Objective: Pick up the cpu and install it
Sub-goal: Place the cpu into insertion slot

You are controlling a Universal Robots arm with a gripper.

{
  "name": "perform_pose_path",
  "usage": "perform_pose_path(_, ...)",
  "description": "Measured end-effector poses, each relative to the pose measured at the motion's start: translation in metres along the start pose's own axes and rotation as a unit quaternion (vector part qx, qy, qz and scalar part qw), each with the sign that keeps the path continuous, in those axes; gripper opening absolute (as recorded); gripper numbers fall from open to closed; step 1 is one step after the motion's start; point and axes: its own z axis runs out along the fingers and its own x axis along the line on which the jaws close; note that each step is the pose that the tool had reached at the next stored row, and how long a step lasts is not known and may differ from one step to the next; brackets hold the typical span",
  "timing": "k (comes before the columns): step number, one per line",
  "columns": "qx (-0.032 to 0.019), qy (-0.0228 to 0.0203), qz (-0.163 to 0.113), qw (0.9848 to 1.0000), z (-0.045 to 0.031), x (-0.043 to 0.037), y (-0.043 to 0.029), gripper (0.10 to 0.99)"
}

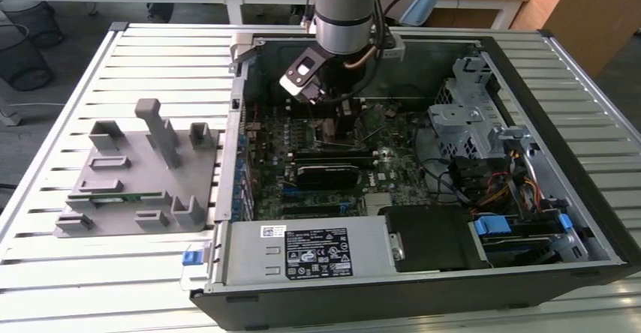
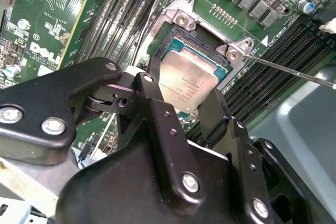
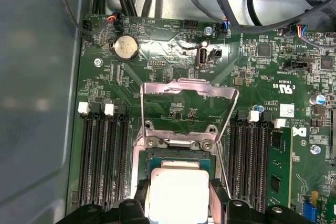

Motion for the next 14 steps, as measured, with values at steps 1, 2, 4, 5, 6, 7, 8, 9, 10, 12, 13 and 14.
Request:
perform_pose_path(1, 0.0, 0.0, 0.0, 1.0, 0.0005, 0.0, 0.0, 0.537)
perform_pose_path(2, 0.0, 0.0002, 0.001, 1.0, 0.0012, 0.0, -0.0001, 0.537)
perform_pose_path(4, 0.0, 0.0005, 0.001, 1.0, 0.0023, 0.0001, -0.0002, 0.537)
perform_pose_path(5, 0.0, 0.0005, 0.001, 1.0, 0.0028, 0.0001, -0.0002, 0.537)
perform_pose_path(6, 0.0, 0.0005, 0.001, 1.0, 0.0033, 0.0001, -0.0002, 0.537)
perform_pose_path(7, 0.0, 0.0005, 0.001, 1.0, 0.0038, 0.0001, -0.0002, 0.537)
perform_pose_path(8, 0.0, 0.0005, 0.002, 1.0, 0.0043, 0.0001, -0.0003, 0.537)
perform_pose_path(9, 0.0, 0.0005, 0.002, 1.0, 0.0048, 0.0001, -0.0003, 0.537)
perform_pose_path(10, 0.0, 0.0005, 0.002, 1.0, 0.0052, 0.0001, -0.0003, 0.537)
perform_pose_path(12, 0.0, 0.0005, 0.002, 1.0, 0.0058, 0.0001, -0.0003, 0.537)
perform_pose_path(13, 0.0, 0.0006, 0.002, 1.0, 0.0062, 0.0001, -0.0003, 0.537)
perform_pose_path(14, 0.0001, 0.0005, 0.002, 1.0, 0.0065, 0.0001, -0.0004, 0.537)
